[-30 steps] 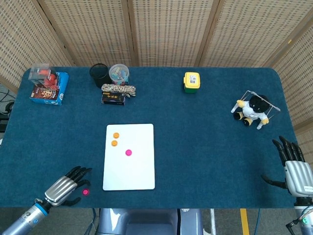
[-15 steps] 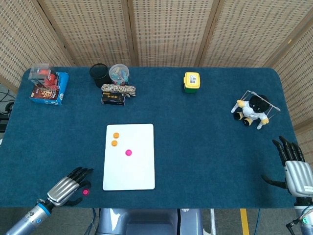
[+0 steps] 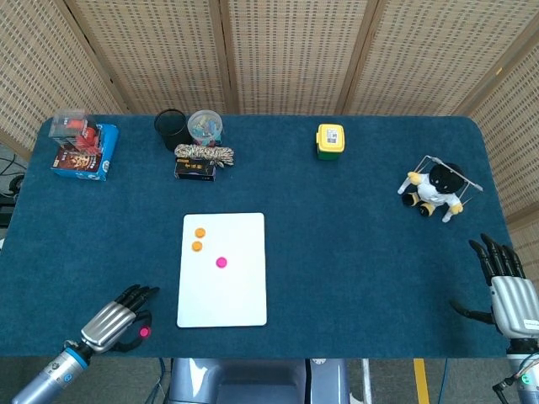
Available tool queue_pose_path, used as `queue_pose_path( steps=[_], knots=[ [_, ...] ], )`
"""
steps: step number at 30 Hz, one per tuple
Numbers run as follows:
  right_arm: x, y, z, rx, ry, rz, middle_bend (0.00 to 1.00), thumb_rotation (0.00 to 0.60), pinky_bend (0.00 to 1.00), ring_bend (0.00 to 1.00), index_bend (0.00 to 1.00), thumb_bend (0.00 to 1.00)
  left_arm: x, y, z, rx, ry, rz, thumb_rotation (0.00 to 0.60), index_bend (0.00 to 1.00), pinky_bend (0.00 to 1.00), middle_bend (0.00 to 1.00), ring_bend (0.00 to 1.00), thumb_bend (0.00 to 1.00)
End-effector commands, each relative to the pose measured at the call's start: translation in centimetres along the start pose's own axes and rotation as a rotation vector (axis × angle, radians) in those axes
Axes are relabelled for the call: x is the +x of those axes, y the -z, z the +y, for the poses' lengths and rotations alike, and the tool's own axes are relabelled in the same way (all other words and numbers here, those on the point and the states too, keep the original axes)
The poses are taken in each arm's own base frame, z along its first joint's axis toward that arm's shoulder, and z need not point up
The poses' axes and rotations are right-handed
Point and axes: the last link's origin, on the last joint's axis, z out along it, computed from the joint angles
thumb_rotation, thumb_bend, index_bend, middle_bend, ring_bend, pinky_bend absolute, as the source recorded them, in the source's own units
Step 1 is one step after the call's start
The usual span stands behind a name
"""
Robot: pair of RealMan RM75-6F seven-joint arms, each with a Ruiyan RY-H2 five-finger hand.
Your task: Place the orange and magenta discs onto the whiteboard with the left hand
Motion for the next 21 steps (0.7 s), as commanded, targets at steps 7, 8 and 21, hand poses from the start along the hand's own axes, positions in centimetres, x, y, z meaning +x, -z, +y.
queue_pose_path(
  steps=[7, 8, 21],
  knots=[
    [0.0, 0.0, 0.0, 0.000, 0.000, -0.001, 0.00, 0.600, 0.00, 0.00, 0.00, 0.00, 0.9, -0.3, -0.2, 0.009, 0.017, 0.023, 0.600, 0.61, 0.00, 0.00, 0.00, 0.35],
    [0.0, 0.0, 0.0, 0.001, 0.000, -0.003, 0.00, 0.600, 0.00, 0.00, 0.00, 0.00, 1.8, -0.9, -0.2, 0.003, 0.020, 0.053, 0.600, 0.61, 0.00, 0.00, 0.00, 0.35],
    [0.0, -0.1, 0.0, -0.004, -0.007, -0.007, 0.00, 0.600, 0.00, 0.00, 0.00, 0.00, 10.8, -12.4, 4.5, -0.056, 0.122, 0.143, 0.600, 0.61, 0.00, 0.00, 0.00, 0.34]
  ],
)
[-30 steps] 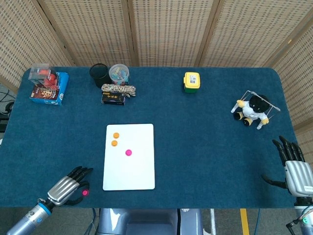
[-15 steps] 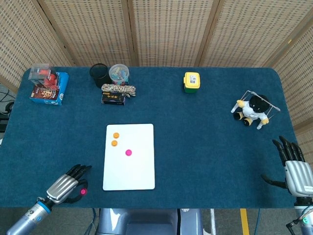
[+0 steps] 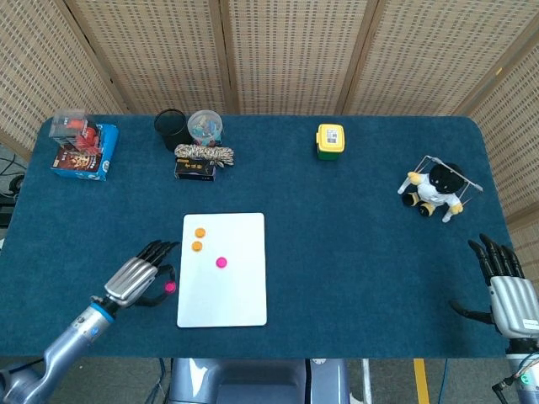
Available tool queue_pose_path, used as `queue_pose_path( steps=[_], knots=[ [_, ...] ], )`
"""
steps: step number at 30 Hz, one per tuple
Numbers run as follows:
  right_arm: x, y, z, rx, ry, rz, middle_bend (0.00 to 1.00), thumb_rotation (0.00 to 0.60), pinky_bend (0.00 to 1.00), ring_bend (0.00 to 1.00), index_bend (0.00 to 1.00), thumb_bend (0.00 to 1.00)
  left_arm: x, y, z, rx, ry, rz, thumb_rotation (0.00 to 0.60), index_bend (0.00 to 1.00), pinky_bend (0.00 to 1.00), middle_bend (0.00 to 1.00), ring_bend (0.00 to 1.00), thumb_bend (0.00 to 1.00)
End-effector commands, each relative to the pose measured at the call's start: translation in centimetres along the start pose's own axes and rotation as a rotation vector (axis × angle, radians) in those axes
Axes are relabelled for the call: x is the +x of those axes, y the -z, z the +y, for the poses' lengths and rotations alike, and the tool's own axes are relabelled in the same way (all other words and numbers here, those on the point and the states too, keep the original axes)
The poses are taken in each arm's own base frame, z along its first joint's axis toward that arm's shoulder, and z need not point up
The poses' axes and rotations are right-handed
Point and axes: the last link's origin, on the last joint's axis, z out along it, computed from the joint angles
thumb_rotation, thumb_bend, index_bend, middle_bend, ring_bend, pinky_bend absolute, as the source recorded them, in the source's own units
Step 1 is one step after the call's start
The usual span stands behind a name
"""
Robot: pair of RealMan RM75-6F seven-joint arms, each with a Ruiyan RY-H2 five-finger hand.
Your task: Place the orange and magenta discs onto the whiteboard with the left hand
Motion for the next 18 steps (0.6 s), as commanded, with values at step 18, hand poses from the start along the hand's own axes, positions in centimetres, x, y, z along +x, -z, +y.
queue_pose_path(
  steps=[18],
  knots=[
    [0.2, -0.1, 0.3, -0.006, -0.017, -0.003, 0.00, 0.600, 0.00, 0.00, 0.00, 0.00, -1.5, -8.1, 5.4, 0.010, 0.016, -0.102, 0.600, 0.61, 0.00, 0.00, 0.00, 0.34]
  ],
)
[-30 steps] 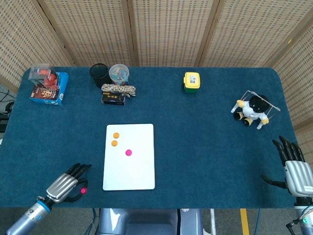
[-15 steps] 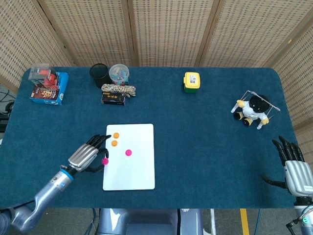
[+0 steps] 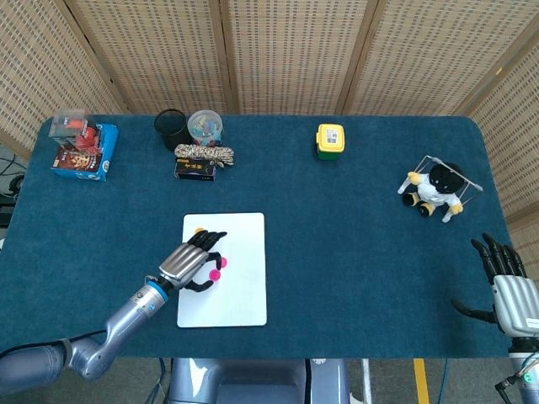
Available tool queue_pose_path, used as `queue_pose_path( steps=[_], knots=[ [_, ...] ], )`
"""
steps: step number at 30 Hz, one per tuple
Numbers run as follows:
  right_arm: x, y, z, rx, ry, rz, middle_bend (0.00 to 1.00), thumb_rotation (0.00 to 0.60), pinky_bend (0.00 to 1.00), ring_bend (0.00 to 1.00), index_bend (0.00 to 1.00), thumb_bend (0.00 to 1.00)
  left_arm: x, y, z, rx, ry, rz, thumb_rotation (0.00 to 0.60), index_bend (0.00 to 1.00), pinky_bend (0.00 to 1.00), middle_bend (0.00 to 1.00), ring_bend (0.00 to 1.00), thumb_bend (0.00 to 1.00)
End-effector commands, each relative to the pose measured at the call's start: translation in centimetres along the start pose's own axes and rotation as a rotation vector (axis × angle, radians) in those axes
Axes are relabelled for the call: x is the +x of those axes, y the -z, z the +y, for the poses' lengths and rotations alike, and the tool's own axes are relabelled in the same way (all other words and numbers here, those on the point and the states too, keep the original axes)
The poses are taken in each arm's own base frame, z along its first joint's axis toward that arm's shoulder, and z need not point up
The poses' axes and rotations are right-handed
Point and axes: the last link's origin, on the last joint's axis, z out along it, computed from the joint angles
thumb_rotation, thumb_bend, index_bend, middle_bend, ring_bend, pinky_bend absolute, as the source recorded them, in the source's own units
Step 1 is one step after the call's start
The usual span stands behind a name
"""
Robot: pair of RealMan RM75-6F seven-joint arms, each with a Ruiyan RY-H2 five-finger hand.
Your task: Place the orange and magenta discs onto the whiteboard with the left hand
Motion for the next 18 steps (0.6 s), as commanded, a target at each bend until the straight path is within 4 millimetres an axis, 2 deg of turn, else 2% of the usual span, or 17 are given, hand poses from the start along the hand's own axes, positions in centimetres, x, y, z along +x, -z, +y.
queue_pose_path(
  steps=[1, 11, 18],
  knots=[
    [0.01, 0.02, -0.01, 0.001, -0.001, 0.002, 0.00, 0.600, 0.00, 0.00, 0.00, 0.00, -0.85, -0.17, -0.15, 0.021, 0.026, -0.019, 0.600, 0.61, 0.00, 0.00, 0.00, 0.34],
    [0.05, 0.04, 0.04, 0.000, -0.002, 0.005, 0.00, 0.600, 0.00, 0.00, 0.00, 0.00, -1.31, -0.68, 0.12, 0.028, 0.024, -0.015, 0.600, 0.61, 0.00, 0.00, 0.00, 0.34],
    [0.13, 0.02, 0.15, -0.002, -0.006, 0.006, 0.00, 0.600, 0.00, 0.00, 0.00, 0.00, -1.60, -0.42, -0.38, 0.046, 0.004, -0.023, 0.600, 0.61, 0.00, 0.00, 0.00, 0.34]
  ],
)
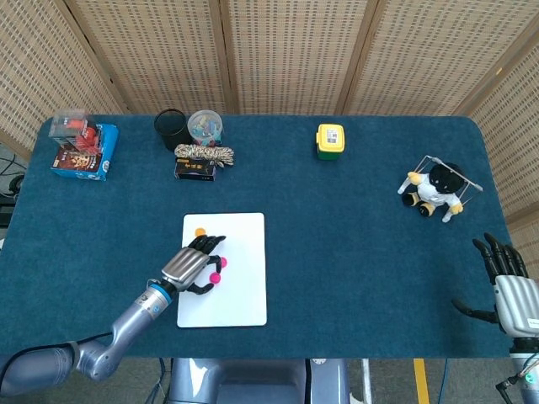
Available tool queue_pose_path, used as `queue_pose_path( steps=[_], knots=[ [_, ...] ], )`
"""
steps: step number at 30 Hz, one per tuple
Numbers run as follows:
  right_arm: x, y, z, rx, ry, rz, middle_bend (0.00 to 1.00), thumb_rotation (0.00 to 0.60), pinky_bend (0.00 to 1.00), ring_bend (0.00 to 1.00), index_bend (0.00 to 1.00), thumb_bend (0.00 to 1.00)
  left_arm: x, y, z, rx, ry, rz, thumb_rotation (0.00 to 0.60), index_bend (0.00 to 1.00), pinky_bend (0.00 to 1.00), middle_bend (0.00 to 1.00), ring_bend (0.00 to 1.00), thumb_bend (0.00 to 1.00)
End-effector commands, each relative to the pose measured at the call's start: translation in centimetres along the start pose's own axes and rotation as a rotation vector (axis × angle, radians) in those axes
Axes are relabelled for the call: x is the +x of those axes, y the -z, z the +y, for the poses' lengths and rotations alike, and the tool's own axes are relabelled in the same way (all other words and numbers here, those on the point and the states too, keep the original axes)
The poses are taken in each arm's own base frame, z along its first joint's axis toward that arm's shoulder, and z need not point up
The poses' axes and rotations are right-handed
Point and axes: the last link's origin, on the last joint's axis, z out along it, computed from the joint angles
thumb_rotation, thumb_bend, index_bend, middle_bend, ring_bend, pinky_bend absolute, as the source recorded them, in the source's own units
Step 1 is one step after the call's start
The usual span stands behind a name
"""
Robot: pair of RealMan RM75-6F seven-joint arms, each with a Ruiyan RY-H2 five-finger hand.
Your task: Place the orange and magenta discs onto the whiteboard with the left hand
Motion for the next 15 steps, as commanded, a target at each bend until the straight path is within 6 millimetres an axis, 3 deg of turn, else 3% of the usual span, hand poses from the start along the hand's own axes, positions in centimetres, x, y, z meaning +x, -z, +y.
queue_pose_path(
  steps=[1, 10, 15],
  knots=[
    [0.01, 0.00, 0.00, 0.001, 0.002, 0.000, 0.00, 0.600, 0.00, 0.00, 0.00, 0.00, -0.11, 0.09, -0.27, 0.009, -0.002, 0.000, 0.600, 0.61, 0.00, 0.00, 0.00, 0.34],
    [0.00, 0.03, -0.02, 0.001, 0.003, 0.001, 0.00, 0.600, 0.00, 0.00, 0.00, 0.00, -0.24, -0.16, -0.31, 0.012, 0.003, -0.002, 0.600, 0.60, 0.00, 0.00, 0.00, 0.33],
    [0.00, 0.02, -0.02, 0.001, 0.004, 0.001, 0.00, 0.600, 0.00, 0.00, 0.00, 0.00, -0.32, -0.16, -0.27, 0.009, -0.003, 0.001, 0.600, 0.43, 0.00, 0.00, 0.00, 0.32]
  ],
)
